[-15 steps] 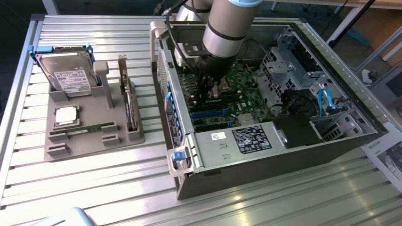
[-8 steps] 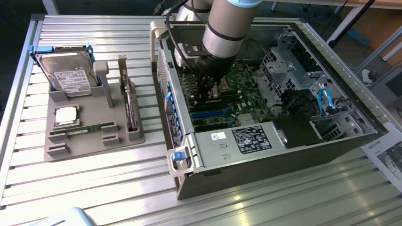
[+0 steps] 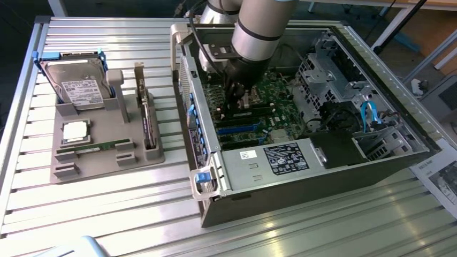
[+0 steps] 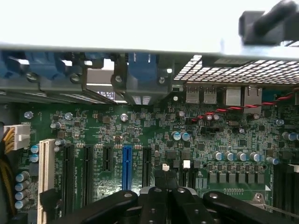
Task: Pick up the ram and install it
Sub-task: 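Press down the ram until it locks into place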
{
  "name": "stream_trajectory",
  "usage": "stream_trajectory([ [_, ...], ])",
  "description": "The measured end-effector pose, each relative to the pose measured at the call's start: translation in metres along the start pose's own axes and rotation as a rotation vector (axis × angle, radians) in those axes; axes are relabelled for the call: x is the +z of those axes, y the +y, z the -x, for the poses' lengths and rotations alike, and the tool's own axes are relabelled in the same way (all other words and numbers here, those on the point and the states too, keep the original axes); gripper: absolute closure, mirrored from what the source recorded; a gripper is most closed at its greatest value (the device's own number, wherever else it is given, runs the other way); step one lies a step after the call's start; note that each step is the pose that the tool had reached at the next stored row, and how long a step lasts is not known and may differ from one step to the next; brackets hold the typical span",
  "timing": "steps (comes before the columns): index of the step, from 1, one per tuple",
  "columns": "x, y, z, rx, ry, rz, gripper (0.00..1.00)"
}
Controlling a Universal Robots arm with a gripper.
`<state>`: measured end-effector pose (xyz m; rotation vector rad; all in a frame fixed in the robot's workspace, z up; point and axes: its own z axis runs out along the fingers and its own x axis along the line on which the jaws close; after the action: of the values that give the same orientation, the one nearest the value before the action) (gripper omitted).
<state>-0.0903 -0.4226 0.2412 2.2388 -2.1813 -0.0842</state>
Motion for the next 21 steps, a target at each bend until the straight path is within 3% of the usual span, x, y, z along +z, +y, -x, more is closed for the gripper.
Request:
stream_trajectory([
  [14,-0.0586,0.0029,0.002,0.000,0.0000,0.0017,0.90],
  [15,-0.0692,0.0034,0.002,0.000,0.0001,0.0022,0.90],
  [21,-0.0707,0.0011,0.002,0.000,0.0002,0.0025,0.90],
])
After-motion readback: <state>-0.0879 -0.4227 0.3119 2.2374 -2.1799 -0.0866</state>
